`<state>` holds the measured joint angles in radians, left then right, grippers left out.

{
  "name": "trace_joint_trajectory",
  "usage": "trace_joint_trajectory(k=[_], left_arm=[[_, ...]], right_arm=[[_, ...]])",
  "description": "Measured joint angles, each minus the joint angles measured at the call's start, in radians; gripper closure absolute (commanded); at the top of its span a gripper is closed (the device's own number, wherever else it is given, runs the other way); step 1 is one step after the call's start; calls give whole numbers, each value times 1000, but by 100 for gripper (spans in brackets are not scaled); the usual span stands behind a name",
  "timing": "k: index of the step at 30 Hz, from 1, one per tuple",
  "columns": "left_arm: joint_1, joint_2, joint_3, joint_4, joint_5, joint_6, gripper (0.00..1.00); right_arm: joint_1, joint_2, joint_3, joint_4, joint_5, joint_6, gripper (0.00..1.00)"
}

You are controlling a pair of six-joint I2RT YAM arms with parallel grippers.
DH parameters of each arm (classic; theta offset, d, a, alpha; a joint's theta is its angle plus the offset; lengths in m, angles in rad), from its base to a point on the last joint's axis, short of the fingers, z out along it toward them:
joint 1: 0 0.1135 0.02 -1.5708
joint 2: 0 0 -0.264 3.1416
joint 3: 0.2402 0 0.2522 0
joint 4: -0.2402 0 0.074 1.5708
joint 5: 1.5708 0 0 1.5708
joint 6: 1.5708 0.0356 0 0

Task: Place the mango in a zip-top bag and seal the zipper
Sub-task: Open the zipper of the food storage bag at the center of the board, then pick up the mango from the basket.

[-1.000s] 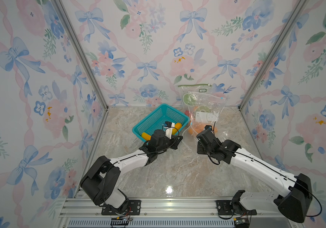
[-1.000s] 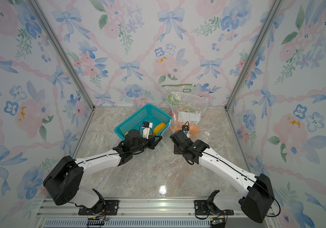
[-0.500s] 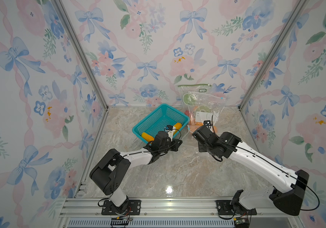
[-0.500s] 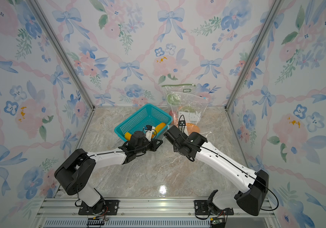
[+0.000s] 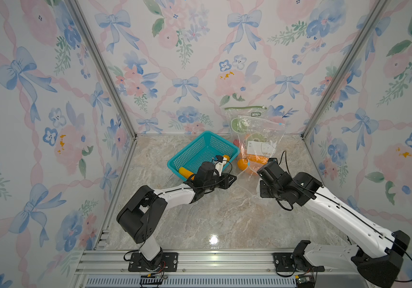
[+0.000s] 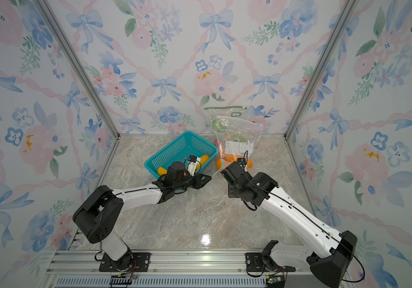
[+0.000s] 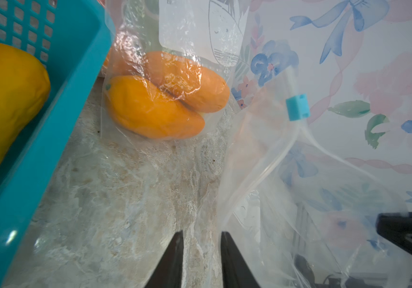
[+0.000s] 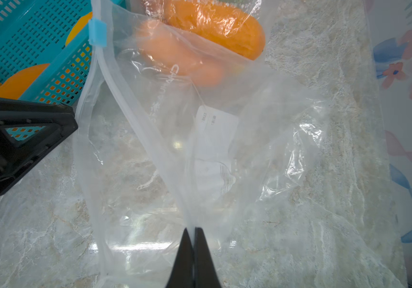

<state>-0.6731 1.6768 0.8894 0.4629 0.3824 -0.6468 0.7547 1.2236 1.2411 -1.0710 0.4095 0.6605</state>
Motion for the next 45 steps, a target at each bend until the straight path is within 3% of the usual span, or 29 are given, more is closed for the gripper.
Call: trace_joint_trajectory(k=[3,5,10,15,20,26,34,41,45], left_arm=[[13,-6,0,-10,-15,15,43],[24,-26,-1,-24,-37,24,38],[66,-98,37,-112,-163,99,37],[108,-52,163,-209,-299,249,40],[178,155,333,-302,-254,412,40],[196,357,482,-419,-199,527,36],[207,463,628,-490,-121,592,31],[208,549,715,-525,-122,607,21],[210,586,739,-546,-128,607,28]], right_arm=[[-2,30,-1,26,-21,-10,100],[-2,40,-3,40,-32,-15,100],[-5,42,-8,70,-53,-18,100],[-8,53,-8,96,-74,-18,100],[-8,71,-8,108,-89,-18,100],[-8,72,-8,122,-93,-18,100],[-8,72,-8,135,-93,-18,100],[-8,73,-15,149,-100,-18,100],[-8,73,-18,150,-104,-18,100]])
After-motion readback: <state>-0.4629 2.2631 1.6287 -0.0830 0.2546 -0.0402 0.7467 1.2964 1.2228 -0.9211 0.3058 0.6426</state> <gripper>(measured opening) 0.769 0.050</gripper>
